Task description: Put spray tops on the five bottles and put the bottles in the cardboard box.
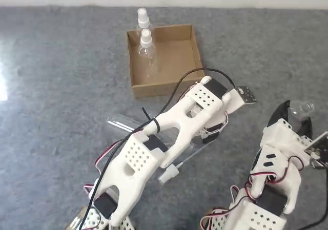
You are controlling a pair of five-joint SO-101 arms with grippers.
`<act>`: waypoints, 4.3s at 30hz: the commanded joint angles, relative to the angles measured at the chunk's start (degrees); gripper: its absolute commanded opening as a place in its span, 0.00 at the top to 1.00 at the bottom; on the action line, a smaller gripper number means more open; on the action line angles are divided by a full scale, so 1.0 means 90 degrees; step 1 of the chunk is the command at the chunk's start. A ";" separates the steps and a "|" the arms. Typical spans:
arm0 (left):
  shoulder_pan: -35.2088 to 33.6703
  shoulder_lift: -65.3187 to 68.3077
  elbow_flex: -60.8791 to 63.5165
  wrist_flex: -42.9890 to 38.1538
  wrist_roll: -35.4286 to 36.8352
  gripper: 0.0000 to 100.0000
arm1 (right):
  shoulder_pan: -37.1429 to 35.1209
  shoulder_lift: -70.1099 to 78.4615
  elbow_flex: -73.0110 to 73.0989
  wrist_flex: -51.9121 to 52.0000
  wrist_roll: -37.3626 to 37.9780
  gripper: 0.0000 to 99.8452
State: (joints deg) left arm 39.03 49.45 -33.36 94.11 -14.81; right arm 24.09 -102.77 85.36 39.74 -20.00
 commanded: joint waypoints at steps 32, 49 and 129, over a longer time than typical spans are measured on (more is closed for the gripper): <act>0.0303 0.0361 -0.0601 -0.0186 -0.0137 0.86 | 0.0044 -0.0142 -0.0068 -0.0161 -0.0059 0.96; 0.0410 0.0371 -0.1118 0.0361 -0.0127 0.97 | -0.0103 -0.0142 -0.0059 -0.0161 -0.0049 0.96; -0.1514 -1.1634 0.6110 -0.2022 0.1368 0.99 | -0.1392 -0.0132 0.0303 -0.0327 0.0410 0.96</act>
State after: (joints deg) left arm 26.81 -49.89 19.56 80.13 -4.09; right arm 13.19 -102.68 88.97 37.63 -17.63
